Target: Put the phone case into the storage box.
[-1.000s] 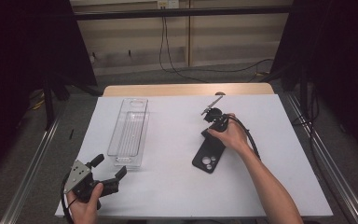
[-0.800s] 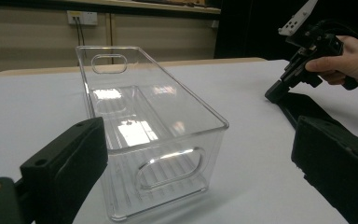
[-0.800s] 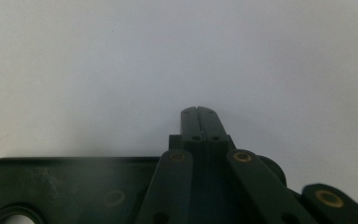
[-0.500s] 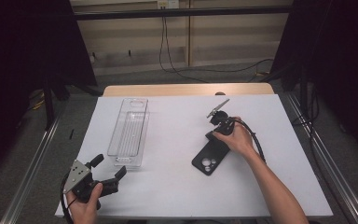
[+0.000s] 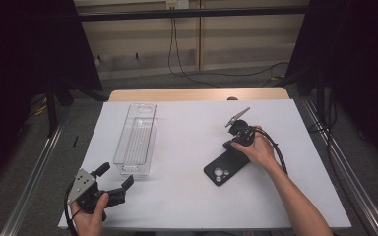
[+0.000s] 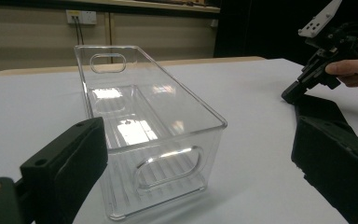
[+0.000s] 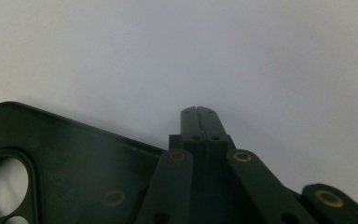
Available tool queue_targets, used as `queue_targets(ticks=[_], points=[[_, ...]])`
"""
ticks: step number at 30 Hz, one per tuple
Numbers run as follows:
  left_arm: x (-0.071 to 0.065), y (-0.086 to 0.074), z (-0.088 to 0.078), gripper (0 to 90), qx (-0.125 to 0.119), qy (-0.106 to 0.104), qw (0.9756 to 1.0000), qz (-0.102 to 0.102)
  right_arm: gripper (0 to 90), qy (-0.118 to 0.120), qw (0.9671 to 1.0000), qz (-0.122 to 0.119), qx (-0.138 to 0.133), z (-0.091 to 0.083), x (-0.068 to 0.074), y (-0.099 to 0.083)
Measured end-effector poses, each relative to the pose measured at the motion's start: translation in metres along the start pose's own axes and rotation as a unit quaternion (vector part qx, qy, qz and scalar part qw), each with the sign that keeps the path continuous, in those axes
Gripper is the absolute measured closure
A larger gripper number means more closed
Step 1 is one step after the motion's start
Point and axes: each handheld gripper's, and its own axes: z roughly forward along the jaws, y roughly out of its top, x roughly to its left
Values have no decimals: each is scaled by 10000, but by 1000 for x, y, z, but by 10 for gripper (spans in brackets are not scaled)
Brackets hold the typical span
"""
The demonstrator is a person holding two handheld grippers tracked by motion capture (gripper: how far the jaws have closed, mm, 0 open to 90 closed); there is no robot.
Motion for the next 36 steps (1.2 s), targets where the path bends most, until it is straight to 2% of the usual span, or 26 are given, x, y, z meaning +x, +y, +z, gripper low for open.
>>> queue_targets(ticks=[30, 36], points=[[-1, 0, 0, 35, 30, -13, 10000, -4, 900, 8, 9991, 221, -349, -22, 0, -45], [0, 0, 0, 35, 18, 5, 10000, -10, 900, -3, 9990, 185, -418, -23, 1, -50]])
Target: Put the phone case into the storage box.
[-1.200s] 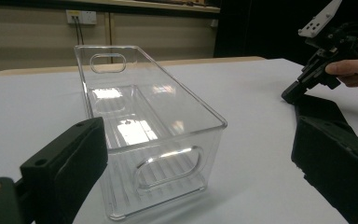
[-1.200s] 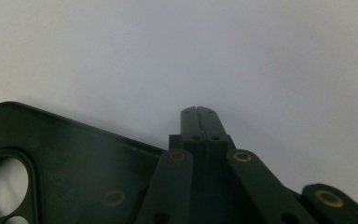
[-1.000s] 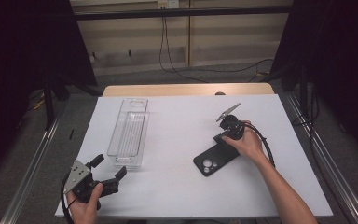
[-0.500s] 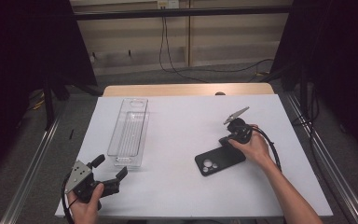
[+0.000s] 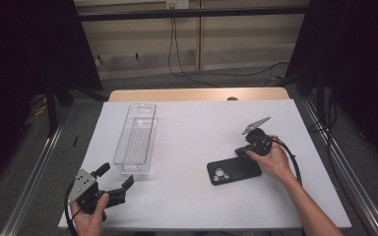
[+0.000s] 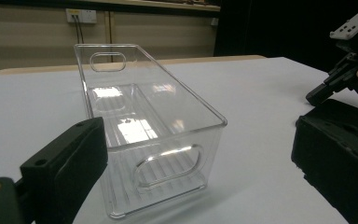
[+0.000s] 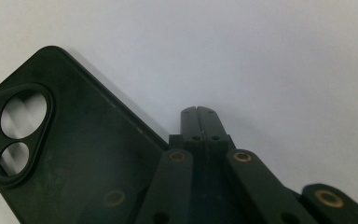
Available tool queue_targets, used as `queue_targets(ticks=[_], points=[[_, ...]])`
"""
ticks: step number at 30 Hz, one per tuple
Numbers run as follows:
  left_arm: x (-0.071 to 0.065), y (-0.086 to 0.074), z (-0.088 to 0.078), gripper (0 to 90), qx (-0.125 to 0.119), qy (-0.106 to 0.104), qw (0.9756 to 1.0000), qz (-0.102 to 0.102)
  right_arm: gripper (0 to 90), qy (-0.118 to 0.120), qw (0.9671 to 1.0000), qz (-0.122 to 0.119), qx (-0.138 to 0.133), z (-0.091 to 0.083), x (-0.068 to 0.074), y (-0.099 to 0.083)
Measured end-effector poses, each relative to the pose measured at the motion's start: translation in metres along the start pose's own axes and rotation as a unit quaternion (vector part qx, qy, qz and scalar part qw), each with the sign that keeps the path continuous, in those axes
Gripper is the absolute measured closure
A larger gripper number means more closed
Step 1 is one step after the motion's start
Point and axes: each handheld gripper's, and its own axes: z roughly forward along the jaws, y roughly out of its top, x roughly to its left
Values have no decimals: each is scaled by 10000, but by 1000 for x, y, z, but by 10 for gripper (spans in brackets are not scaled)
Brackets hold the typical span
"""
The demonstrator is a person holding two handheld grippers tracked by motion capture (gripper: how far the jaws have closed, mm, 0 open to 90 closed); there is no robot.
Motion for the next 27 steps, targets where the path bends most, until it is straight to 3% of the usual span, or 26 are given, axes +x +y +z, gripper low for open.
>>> queue_targets(ticks=[27], points=[[0, 0, 0, 35, -4, -18, 10000, -8, 900, -53, 10000, -42, 40, -16, 10, -22]])
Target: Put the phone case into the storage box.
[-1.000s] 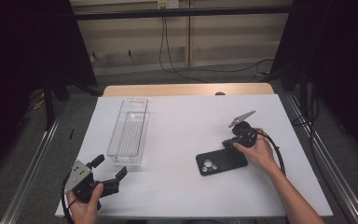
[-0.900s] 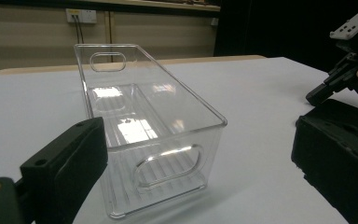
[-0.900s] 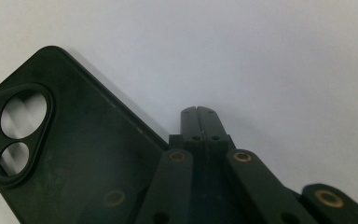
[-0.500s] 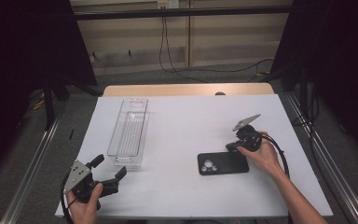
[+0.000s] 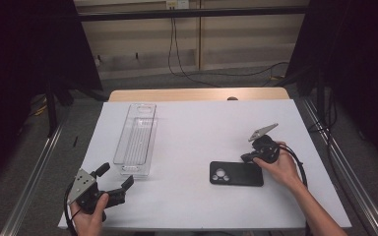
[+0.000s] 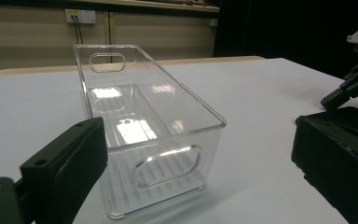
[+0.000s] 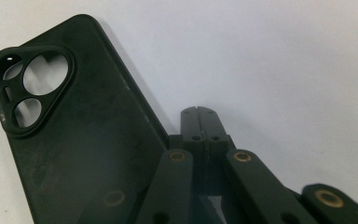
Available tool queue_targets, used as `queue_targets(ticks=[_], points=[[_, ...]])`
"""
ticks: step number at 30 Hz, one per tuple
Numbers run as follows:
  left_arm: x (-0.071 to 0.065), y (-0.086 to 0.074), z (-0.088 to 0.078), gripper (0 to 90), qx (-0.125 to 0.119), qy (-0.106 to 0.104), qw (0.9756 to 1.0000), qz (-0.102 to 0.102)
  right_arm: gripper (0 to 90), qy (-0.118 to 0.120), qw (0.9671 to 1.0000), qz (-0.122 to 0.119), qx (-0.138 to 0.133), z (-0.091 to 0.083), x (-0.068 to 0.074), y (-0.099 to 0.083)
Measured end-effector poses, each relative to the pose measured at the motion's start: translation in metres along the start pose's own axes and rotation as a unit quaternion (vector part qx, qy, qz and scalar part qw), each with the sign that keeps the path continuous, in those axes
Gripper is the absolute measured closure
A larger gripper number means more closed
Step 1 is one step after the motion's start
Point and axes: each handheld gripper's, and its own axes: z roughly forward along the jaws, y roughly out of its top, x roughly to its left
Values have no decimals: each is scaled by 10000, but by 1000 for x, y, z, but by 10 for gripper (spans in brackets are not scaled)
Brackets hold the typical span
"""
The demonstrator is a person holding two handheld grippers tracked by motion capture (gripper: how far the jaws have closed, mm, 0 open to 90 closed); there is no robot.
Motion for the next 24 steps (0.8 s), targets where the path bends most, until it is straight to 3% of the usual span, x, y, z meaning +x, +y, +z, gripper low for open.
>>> queue_targets(ticks=[24], points=[[0, 0, 1, 35, -5, 6, 10000, 7, 900, -6, 10000, 15, 1, -7, 7, -11]])
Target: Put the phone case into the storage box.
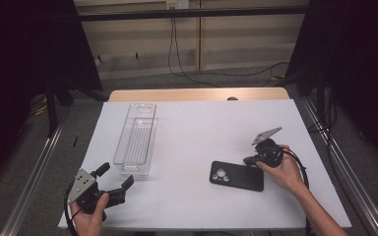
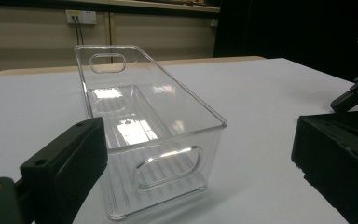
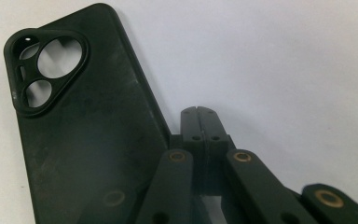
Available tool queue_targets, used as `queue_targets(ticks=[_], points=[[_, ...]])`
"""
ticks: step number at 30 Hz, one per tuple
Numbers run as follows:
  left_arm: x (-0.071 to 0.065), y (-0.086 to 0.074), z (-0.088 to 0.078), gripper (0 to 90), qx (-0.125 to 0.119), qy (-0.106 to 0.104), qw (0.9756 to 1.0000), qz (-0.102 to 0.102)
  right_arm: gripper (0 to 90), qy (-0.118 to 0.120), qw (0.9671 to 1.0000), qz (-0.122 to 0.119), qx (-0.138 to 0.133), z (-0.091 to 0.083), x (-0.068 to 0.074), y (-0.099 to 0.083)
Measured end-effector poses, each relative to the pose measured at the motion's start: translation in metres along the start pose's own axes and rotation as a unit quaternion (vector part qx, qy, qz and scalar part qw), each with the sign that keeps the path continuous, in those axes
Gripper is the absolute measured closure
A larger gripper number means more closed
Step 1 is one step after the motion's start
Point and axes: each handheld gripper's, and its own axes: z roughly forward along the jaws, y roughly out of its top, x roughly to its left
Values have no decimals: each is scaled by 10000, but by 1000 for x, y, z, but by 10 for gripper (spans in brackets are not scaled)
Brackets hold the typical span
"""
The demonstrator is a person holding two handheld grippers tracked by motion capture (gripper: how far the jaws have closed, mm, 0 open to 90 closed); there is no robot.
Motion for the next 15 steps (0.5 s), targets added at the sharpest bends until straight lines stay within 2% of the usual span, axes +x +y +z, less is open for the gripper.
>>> queue_targets(ticks=[1, 12, 15], points=[[0, 0, 0, 35, 19, -3, 10000, 64, 900, 5, 10000, -1, -5, 0, 0, -1], [-1, 1, 0, 35, -8, 1, 10000, 20, 900, 12, 10000, 12, 70, -6, 8, -8], [-5, 2, 0, 35, -6, -47, 9999, 96, 900, 21, 10000, 38, 25, -8, 10, -12]])
